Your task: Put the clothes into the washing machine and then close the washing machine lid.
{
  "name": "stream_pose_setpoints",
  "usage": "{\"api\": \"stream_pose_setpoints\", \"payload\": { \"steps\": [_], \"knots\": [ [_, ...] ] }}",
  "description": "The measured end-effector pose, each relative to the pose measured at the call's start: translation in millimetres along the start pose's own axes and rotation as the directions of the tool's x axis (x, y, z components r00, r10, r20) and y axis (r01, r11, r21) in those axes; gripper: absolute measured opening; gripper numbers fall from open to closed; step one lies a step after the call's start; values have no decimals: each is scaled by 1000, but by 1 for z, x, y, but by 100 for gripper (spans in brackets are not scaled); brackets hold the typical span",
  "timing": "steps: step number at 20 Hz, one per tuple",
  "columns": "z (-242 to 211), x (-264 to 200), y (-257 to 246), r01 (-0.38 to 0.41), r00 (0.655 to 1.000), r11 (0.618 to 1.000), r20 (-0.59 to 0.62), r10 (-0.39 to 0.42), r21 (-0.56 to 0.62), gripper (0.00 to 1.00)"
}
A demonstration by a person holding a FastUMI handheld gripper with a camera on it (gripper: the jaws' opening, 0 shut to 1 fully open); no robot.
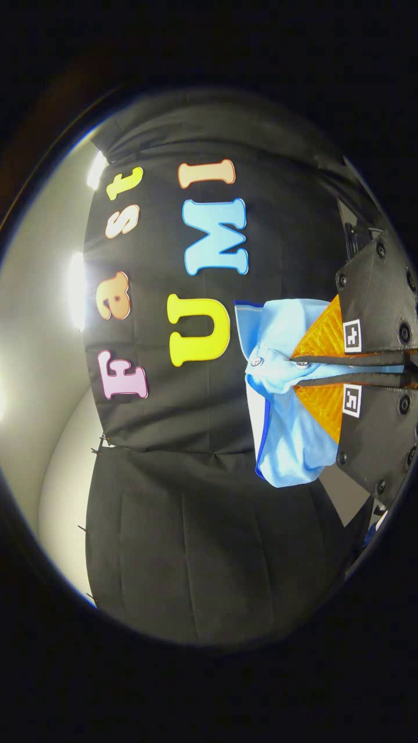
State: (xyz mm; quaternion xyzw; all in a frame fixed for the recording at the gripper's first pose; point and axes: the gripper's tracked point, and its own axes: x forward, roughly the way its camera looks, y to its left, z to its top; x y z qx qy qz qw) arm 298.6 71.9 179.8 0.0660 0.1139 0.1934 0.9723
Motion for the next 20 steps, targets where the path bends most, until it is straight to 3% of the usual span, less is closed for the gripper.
{"api": "stream_pose_setpoints", "payload": {
  "steps": [20],
  "knots": [
    [-86, -82, -132, 171, 982, 985, -86, -168, 30, 6]
  ]
}}
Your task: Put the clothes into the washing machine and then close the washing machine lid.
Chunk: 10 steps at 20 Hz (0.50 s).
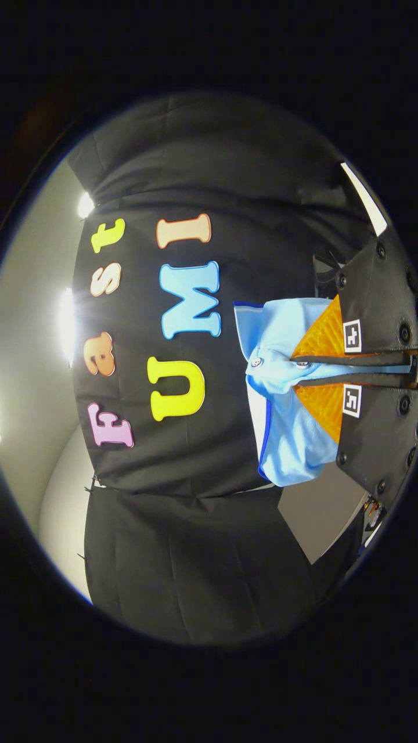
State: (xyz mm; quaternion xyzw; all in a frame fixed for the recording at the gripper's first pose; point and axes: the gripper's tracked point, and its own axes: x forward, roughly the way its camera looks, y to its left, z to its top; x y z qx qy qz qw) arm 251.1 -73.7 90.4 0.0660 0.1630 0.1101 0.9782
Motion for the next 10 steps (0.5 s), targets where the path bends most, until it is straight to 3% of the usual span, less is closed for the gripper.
{"api": "stream_pose_setpoints", "payload": {
  "steps": [10],
  "knots": [
    [-48, 36, -27, 44, 997, 999, -63, -44, 5, 6]
  ]
}}
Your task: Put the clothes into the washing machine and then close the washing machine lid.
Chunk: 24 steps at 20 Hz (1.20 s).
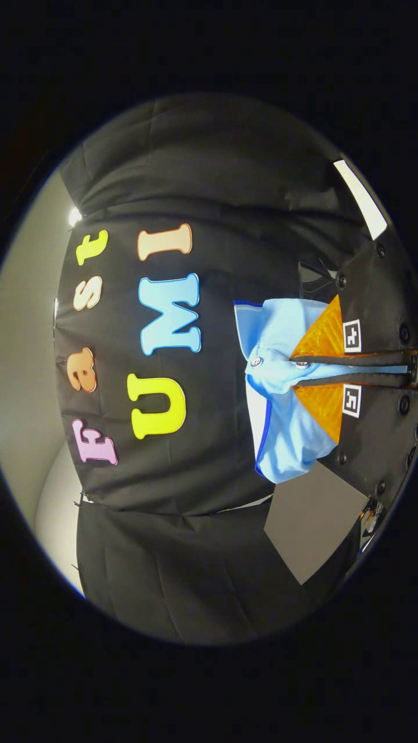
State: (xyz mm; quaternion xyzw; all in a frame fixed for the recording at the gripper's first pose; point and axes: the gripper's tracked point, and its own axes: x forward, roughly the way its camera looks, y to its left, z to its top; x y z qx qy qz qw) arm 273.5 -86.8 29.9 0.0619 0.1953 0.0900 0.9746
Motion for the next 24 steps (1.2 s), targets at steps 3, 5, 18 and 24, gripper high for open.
{"api": "stream_pose_setpoints", "payload": {
  "steps": [3, 5, 18, 24],
  "knots": [
    [-28, 18, -8, 4, 999, 1000, -49, -4, 11, 6],
    [-50, 27, -14, 12, 996, 1000, -88, -10, 22, 6],
    [-208, 75, -37, 80, 932, 992, -359, -42, 94, 6],
    [-253, 79, -36, 96, 894, 984, -447, -20, 149, 6]
  ]
}}
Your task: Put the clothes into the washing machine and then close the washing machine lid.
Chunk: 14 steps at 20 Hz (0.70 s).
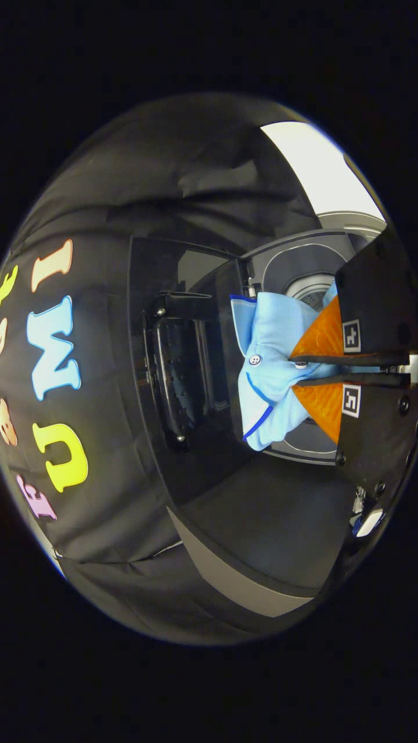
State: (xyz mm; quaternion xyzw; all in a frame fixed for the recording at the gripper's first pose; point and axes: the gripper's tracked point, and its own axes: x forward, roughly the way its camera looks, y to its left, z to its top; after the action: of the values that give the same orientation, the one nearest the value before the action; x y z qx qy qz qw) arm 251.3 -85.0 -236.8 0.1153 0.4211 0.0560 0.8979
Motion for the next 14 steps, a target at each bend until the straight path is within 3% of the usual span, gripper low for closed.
{"api": "stream_pose_setpoints", "payload": {
  "steps": [8, 14],
  "knots": [
    [-58, 36, -8, 37, 986, 995, -165, -20, 97, 6],
    [-89, 60, -15, 71, 960, 996, -273, -53, 59, 6]
  ]
}}
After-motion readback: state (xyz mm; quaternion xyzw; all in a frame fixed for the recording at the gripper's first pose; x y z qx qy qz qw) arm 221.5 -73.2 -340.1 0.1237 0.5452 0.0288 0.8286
